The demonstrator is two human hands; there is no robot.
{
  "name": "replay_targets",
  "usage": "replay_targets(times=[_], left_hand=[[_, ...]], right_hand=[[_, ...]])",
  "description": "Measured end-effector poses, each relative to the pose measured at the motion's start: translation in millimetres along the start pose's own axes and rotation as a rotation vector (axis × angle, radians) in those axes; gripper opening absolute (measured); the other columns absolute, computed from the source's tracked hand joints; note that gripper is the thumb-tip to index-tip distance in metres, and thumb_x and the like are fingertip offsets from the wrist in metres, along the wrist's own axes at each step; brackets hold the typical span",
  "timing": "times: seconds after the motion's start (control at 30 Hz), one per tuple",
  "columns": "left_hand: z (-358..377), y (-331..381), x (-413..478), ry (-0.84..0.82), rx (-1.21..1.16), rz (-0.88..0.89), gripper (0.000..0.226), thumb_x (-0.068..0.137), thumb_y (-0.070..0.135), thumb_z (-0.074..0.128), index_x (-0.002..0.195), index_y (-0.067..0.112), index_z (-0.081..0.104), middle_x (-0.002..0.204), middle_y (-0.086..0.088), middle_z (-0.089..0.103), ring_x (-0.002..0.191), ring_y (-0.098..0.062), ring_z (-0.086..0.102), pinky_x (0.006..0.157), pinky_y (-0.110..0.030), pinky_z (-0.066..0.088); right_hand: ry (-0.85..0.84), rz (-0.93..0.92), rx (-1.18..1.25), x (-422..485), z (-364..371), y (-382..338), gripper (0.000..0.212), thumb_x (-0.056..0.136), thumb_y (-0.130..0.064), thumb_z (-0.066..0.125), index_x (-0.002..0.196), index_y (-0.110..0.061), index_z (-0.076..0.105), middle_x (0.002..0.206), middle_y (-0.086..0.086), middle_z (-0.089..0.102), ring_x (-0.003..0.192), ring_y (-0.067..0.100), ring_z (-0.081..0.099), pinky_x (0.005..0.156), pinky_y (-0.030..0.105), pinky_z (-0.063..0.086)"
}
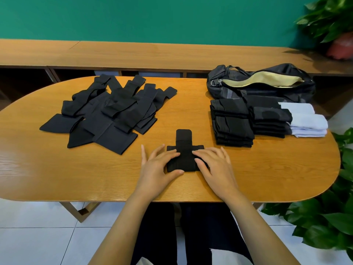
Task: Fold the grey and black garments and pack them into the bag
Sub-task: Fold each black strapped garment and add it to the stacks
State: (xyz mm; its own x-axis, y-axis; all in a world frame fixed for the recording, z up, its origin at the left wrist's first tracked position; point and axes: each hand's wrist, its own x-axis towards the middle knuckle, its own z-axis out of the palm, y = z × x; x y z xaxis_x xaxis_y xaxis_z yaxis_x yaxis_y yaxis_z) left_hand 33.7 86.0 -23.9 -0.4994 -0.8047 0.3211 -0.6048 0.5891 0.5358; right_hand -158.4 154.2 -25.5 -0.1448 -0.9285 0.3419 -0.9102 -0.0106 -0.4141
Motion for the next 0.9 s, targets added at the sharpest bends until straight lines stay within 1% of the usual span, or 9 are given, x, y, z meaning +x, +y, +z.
replay_targets(times=[0.17, 0.27, 0.37, 0.43, 0.6, 0.63, 0.73, 0.83, 0.9], left_hand=[[0.4, -1.0, -1.6, 0.061, -0.036, 0.023, 0.060, 0.086, 0.071, 0.035, 0.121, 0.033, 0.064, 0.126, 0.017, 0.062, 0.135, -0.004, 0.033, 0.118, -0.043, -0.017], [-1.0, 0.3, -2.3, 0.078, -0.072, 0.015, 0.067, 0.085, 0.076, 0.029, 0.115, 0.030, 0.069, 0.117, 0.020, 0.064, 0.131, -0.003, 0.037, 0.118, -0.042, -0.015], [-1.7, 0.3, -1.9, 0.074, -0.088, 0.017, 0.064, 0.078, 0.082, 0.035, 0.109, 0.036, 0.069, 0.109, 0.031, 0.058, 0.128, 0.002, 0.035, 0.118, -0.044, -0.013], [-1.7, -0.4, -1.8, 0.056, -0.076, 0.016, 0.061, 0.073, 0.081, 0.046, 0.111, 0.039, 0.067, 0.111, 0.033, 0.055, 0.128, 0.004, 0.032, 0.118, -0.046, -0.012], [0.4, -2.3, -1.2, 0.079, -0.079, 0.001, 0.035, 0.082, 0.052, 0.057, 0.108, 0.032, 0.070, 0.111, 0.025, 0.062, 0.123, -0.005, 0.042, 0.119, -0.048, -0.007], [0.5, -2.9, -1.5, 0.096, -0.105, -0.008, 0.032, 0.084, 0.047, 0.057, 0.106, 0.030, 0.071, 0.107, 0.024, 0.063, 0.121, -0.006, 0.045, 0.120, -0.046, -0.006], [1.0, -5.0, -2.3, 0.140, -0.150, -0.051, 0.024, 0.087, 0.039, 0.061, 0.099, 0.022, 0.073, 0.097, 0.015, 0.064, 0.114, -0.005, 0.048, 0.121, -0.040, -0.004], [0.6, -4.6, -1.1, 0.163, -0.184, -0.086, 0.020, 0.086, 0.037, 0.064, 0.099, 0.023, 0.070, 0.093, 0.015, 0.060, 0.108, -0.001, 0.049, 0.121, -0.040, -0.002], [0.6, -4.8, -0.2, 0.172, -0.206, -0.110, 0.026, 0.086, 0.039, 0.063, 0.107, 0.023, 0.066, 0.088, 0.017, 0.061, 0.104, 0.002, 0.050, 0.121, -0.045, 0.002]], right_hand=[[-0.021, -0.031, 0.073, -1.3, -3.4, -0.5, 0.056, 0.087, -0.071, 0.037, 0.129, -0.039, 0.057, 0.124, -0.023, 0.054, 0.125, -0.001, 0.034, 0.118, 0.035, 0.006], [0.014, -0.099, 0.068, -1.7, -3.2, 0.0, 0.049, 0.084, -0.067, 0.051, 0.122, -0.038, 0.061, 0.126, -0.022, 0.051, 0.126, 0.001, 0.033, 0.119, 0.040, 0.008], [0.082, -0.100, 0.119, -1.3, -3.9, 1.0, 0.026, 0.086, -0.042, 0.059, 0.108, -0.031, 0.069, 0.120, -0.016, 0.062, 0.125, 0.005, 0.040, 0.117, 0.045, 0.016], [0.109, -0.075, 0.147, -2.0, -4.0, 0.7, 0.023, 0.086, -0.036, 0.060, 0.106, -0.029, 0.071, 0.112, -0.013, 0.064, 0.120, -0.001, 0.040, 0.117, 0.043, 0.015], [0.192, -0.041, 0.229, -2.2, -3.0, 2.1, 0.035, 0.086, -0.049, 0.054, 0.106, -0.027, 0.072, 0.102, -0.016, 0.053, 0.110, -0.019, 0.032, 0.114, 0.043, 0.020], [0.183, -0.014, 0.251, -2.3, -3.2, 2.4, 0.036, 0.085, -0.052, 0.054, 0.108, -0.029, 0.071, 0.103, -0.016, 0.054, 0.112, -0.016, 0.034, 0.114, 0.043, 0.022], [0.108, 0.092, 0.237, -2.6, -4.9, 2.1, 0.037, 0.081, -0.056, 0.061, 0.112, -0.036, 0.067, 0.110, -0.015, 0.051, 0.119, 0.008, 0.041, 0.109, 0.038, 0.028], [0.037, 0.179, 0.215, -0.7, -4.8, 1.1, 0.028, 0.084, -0.044, 0.066, 0.112, -0.037, 0.064, 0.111, -0.014, 0.047, 0.118, 0.015, 0.041, 0.097, 0.030, 0.030], [0.050, 0.202, 0.216, -0.3, -3.9, 2.7, 0.024, 0.087, -0.042, 0.064, 0.109, -0.031, 0.065, 0.107, -0.010, 0.050, 0.116, 0.018, 0.044, 0.090, 0.028, 0.031]])
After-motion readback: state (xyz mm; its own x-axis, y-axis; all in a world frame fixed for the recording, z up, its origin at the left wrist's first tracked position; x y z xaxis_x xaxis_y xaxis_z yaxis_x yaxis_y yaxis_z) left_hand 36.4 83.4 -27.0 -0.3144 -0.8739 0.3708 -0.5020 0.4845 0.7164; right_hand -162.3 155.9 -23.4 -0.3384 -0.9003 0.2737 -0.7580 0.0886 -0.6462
